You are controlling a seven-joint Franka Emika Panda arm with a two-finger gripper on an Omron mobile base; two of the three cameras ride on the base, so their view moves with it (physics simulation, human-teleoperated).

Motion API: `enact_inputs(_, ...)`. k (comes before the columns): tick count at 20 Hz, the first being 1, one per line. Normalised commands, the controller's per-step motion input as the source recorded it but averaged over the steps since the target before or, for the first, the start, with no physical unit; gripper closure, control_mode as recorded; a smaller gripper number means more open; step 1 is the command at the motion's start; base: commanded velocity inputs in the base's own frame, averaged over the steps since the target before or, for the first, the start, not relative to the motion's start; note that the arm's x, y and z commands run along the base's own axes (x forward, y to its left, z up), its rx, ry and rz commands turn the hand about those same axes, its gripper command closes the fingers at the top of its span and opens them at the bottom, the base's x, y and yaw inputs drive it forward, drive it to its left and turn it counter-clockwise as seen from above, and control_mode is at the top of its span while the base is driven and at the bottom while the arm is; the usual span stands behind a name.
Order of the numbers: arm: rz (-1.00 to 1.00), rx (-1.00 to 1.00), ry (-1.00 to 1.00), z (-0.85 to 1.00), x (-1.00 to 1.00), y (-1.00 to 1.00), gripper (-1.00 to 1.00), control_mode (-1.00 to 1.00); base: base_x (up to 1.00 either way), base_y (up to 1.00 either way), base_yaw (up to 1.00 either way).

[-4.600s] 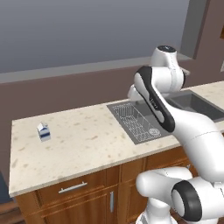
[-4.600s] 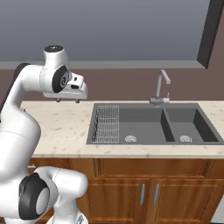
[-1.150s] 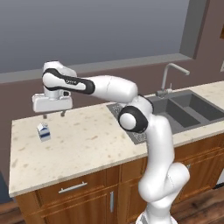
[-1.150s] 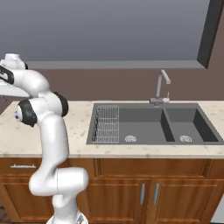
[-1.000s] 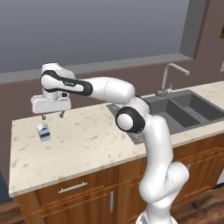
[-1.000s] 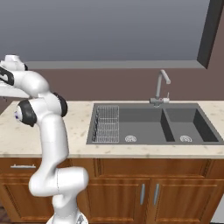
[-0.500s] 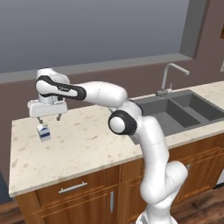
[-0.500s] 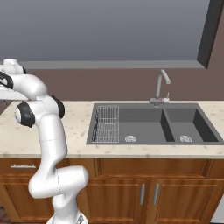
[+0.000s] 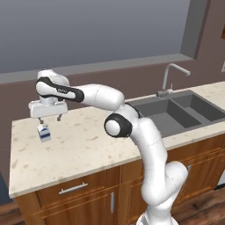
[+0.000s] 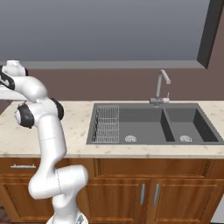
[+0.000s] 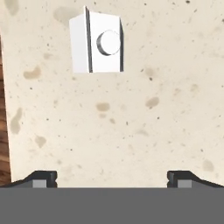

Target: Gather the eggs and milk located in the vicinity of the sink area and place them right next to the bowl.

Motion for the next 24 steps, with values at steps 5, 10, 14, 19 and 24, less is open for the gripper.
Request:
enact_inputs(5, -0.01, -0.03, 0.00, -0.24, 0.10, 0.15, -1.00, -1.00, 0.00, 0.00, 0.00)
enact_inputs(10, -0.01, -0.04, 0.00, -0.21, 0.15, 0.20, -1.00, -1.00, 0.00, 0.00, 0.00)
enact_inputs(14, -0.01, 0.00, 0.00, -0.11, 0.19, 0.05, -1.00, -1.00, 0.00, 0.00, 0.00)
enact_inputs(19, -0.02, 0.00, 0.00, -0.03, 0.27, 0.04, -1.00, -1.00, 0.00, 0.00, 0.00)
enact_inputs(24, -0.02, -0.04, 0.00, -0.01, 0.24, 0.19, -1.00, -1.00, 0.00, 0.00, 0.00)
